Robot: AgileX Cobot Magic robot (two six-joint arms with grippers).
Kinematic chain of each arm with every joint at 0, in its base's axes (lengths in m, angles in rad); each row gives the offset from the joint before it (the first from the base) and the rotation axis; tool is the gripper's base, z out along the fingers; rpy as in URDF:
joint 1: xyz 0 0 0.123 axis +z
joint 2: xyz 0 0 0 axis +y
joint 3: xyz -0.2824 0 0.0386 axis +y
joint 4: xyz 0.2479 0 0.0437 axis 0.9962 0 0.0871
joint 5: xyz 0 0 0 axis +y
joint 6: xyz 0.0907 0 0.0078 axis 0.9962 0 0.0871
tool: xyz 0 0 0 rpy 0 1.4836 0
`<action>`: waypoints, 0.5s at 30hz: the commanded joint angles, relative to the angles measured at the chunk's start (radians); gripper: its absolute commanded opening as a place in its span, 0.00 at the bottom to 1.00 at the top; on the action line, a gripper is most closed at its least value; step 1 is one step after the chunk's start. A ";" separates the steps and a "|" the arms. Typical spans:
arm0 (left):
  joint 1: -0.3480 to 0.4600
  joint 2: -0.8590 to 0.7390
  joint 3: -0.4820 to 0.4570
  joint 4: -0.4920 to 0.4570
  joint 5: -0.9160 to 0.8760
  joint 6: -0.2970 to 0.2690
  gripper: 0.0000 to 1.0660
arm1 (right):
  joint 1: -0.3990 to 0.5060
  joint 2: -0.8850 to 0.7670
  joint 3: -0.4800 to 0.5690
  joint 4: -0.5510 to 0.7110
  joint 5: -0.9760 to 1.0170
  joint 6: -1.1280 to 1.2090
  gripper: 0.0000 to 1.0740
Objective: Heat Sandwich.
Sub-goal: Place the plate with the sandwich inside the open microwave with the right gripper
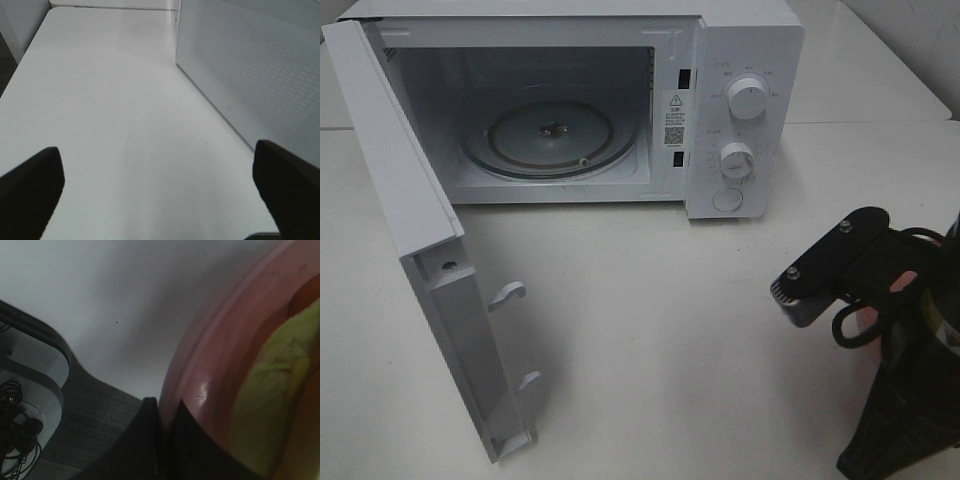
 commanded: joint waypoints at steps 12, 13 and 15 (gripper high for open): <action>0.003 -0.020 0.001 -0.005 -0.011 -0.006 0.92 | 0.215 -0.009 0.003 -0.089 0.015 -0.030 0.00; 0.003 -0.020 0.001 -0.005 -0.011 -0.006 0.92 | 0.238 -0.009 0.003 -0.089 0.011 -0.057 0.00; 0.003 -0.020 0.001 -0.005 -0.011 -0.006 0.92 | 0.250 -0.009 0.003 -0.089 0.006 -0.076 0.00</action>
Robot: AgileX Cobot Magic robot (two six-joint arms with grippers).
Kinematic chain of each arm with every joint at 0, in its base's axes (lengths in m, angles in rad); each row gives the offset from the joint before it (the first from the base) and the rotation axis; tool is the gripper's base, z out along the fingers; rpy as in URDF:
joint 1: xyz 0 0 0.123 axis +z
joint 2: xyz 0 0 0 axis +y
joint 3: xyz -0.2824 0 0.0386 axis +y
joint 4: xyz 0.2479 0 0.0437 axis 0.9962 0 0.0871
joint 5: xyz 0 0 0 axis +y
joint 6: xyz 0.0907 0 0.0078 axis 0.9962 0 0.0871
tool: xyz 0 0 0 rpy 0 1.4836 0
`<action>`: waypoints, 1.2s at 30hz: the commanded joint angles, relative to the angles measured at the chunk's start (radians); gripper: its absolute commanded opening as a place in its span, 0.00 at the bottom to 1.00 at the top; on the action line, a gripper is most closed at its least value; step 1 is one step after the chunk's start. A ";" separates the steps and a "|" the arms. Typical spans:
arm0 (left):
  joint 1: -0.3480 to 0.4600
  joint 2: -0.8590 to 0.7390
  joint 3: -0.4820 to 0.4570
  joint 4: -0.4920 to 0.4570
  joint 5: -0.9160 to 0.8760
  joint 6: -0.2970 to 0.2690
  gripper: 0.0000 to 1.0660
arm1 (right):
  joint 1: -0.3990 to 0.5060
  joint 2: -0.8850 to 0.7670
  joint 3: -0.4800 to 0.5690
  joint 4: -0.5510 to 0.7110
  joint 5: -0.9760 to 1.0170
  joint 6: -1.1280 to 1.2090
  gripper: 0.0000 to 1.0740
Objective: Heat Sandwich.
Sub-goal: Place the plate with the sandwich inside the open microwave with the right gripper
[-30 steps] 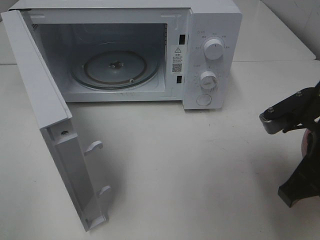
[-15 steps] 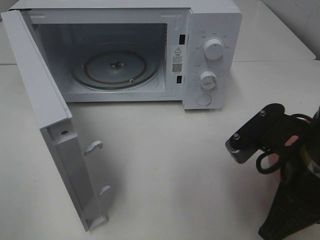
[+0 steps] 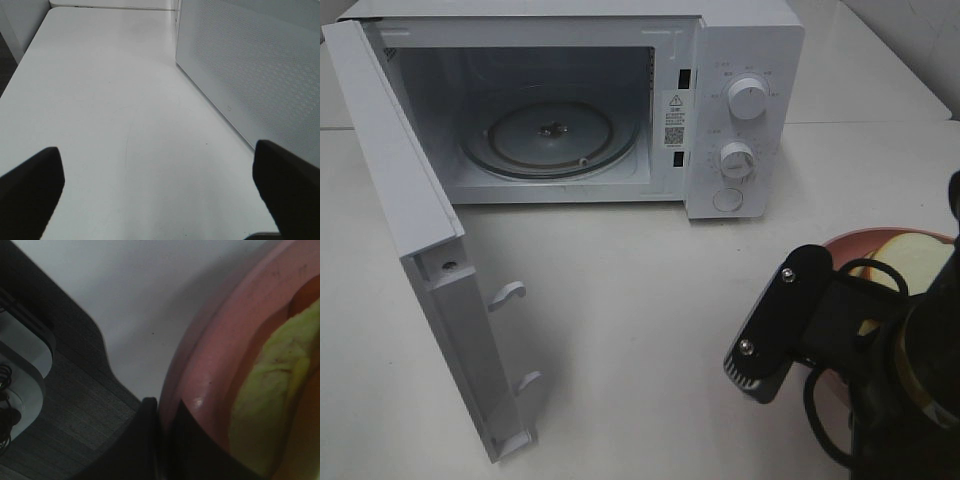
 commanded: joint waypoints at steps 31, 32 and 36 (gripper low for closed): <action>0.003 -0.020 0.001 -0.005 -0.011 -0.006 0.92 | 0.051 -0.009 0.003 -0.046 -0.257 -0.725 0.01; 0.003 -0.020 0.001 -0.005 -0.011 -0.006 0.92 | 0.051 -0.009 0.003 -0.052 -0.264 -0.761 0.01; 0.003 -0.020 0.001 -0.005 -0.011 -0.006 0.92 | 0.051 -0.009 0.003 -0.062 -0.286 -0.774 0.01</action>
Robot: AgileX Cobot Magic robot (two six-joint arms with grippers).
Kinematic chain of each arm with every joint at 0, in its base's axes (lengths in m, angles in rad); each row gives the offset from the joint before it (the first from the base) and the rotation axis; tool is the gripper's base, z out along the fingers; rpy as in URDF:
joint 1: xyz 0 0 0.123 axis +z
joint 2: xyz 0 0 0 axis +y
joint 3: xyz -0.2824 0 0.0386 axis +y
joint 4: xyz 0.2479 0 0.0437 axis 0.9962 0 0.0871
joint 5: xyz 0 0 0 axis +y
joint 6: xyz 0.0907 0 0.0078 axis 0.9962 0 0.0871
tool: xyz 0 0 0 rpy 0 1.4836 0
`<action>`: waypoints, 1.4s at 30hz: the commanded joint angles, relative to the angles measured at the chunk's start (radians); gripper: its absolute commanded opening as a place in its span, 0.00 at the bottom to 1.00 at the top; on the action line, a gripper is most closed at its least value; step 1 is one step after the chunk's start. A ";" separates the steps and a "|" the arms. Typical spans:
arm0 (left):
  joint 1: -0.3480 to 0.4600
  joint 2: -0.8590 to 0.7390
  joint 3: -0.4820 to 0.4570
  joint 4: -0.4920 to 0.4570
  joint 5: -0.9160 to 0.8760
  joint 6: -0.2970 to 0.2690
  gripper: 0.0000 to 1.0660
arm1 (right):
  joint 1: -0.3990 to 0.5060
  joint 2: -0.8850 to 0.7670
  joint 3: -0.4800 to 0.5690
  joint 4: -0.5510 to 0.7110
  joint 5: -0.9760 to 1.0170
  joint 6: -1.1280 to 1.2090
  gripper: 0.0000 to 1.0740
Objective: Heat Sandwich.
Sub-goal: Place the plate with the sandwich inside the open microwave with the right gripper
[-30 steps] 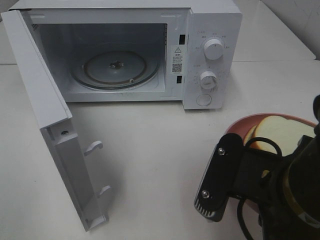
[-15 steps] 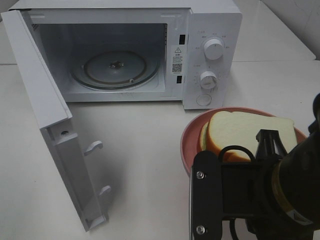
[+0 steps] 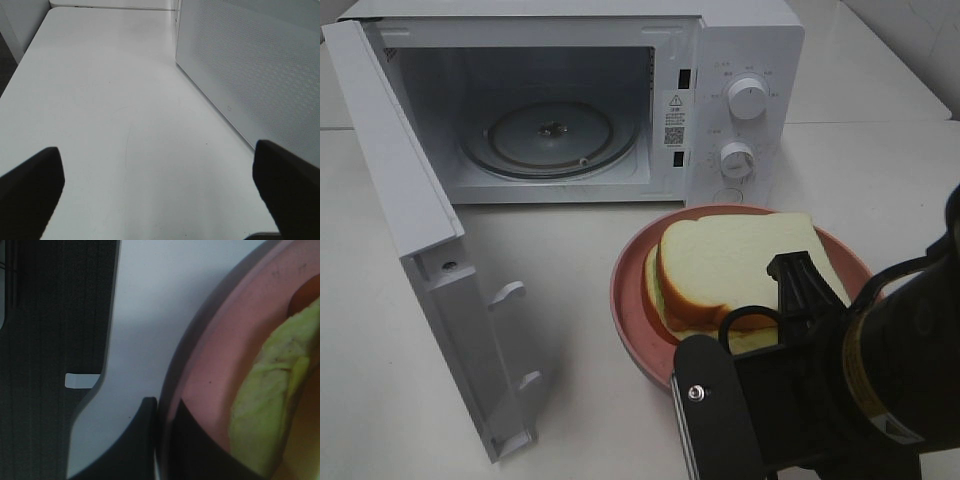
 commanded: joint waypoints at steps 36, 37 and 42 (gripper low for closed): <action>0.003 -0.020 0.001 -0.005 -0.011 -0.006 0.92 | -0.338 -0.009 0.003 0.146 -0.209 -0.832 0.00; 0.003 -0.020 0.001 -0.005 -0.011 -0.006 0.92 | -0.358 -0.009 0.003 0.161 -0.211 -0.859 0.00; 0.003 -0.020 0.001 -0.005 -0.011 -0.006 0.92 | -0.442 -0.006 0.003 0.195 -0.224 -0.993 0.00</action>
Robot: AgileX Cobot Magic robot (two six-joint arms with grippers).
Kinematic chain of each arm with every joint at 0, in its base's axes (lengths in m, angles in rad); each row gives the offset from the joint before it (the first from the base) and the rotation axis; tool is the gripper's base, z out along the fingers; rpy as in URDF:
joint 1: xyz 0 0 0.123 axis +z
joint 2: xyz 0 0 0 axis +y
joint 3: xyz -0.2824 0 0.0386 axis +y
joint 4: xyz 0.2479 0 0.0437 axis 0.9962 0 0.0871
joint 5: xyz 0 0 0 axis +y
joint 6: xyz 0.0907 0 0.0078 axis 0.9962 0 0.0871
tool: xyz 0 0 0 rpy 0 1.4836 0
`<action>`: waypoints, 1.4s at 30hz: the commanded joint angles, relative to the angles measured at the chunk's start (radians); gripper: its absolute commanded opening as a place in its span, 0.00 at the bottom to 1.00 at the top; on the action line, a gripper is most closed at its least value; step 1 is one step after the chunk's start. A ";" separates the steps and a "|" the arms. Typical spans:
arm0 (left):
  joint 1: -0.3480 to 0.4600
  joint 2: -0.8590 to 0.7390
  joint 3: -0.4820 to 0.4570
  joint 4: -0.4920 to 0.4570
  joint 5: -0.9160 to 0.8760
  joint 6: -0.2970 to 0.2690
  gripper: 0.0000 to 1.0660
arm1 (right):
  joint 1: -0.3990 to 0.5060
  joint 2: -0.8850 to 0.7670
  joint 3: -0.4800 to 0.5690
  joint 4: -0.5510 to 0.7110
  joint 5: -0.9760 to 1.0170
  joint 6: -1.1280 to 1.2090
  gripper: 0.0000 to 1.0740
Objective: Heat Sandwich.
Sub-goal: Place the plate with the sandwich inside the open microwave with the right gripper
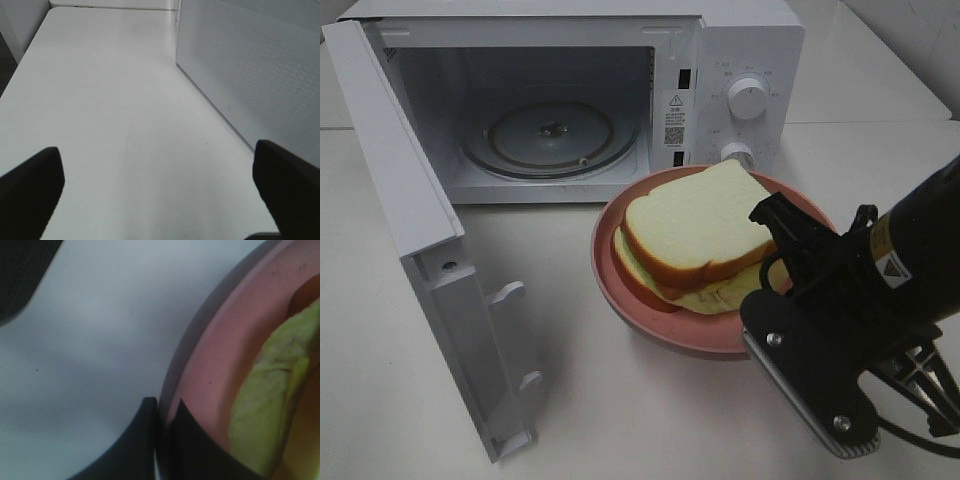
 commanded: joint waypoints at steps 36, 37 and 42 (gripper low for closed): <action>0.003 -0.020 0.001 -0.005 -0.011 -0.006 0.92 | -0.037 0.305 -0.239 0.118 -0.162 -0.135 0.00; 0.003 -0.020 0.001 -0.005 -0.011 -0.006 0.92 | -0.037 0.317 -0.251 0.118 -0.161 -0.133 0.00; 0.003 -0.020 0.001 -0.005 -0.011 -0.006 0.92 | -0.037 0.381 -0.316 0.118 -0.157 -0.130 0.00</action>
